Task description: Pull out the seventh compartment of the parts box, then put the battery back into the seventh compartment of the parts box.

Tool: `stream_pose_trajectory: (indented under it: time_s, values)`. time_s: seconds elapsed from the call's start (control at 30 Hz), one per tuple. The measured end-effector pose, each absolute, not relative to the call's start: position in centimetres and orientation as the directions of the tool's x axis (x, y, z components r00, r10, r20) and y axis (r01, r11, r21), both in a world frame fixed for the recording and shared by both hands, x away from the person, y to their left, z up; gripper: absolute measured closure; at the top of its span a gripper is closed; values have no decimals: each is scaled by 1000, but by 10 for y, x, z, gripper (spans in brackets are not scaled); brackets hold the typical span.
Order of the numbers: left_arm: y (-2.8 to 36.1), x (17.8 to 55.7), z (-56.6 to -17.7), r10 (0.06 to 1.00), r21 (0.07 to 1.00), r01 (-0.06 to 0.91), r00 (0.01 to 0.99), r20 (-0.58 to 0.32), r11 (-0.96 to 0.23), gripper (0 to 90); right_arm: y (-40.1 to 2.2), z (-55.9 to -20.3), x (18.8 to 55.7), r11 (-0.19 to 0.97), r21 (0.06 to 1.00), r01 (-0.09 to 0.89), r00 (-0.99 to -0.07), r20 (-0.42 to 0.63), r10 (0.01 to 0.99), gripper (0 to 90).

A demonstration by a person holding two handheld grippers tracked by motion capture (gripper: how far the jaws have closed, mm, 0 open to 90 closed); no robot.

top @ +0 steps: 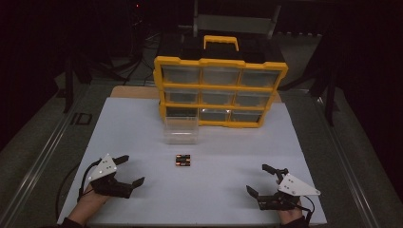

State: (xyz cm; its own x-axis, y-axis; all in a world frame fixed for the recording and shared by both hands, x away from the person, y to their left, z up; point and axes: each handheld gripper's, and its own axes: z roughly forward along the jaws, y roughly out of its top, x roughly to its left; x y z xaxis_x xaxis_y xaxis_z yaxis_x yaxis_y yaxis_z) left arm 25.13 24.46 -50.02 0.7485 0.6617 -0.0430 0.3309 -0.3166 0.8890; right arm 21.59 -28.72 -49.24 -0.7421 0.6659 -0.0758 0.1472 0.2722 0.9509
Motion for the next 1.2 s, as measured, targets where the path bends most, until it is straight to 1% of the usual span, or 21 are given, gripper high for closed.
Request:
stream_pose_trajectory:
  time_s: [0.17,0.4,0.77,1.2]
  values:
    - [243,251,-504,666,890,324,745,-31,-321,1,-286,-493,216,276,950,146,-745,-78,663,85]
    - [239,250,-507,649,883,323,761,-27,-342,1,-285,-494,216,283,947,151,-748,-77,659,85]
    - [238,249,-506,660,894,315,751,-30,-317,1,-285,-493,216,280,948,151,-748,-76,660,85]
    - [238,249,-502,653,893,314,757,-30,-323,1,-285,-492,216,283,948,146,-746,-82,660,85]
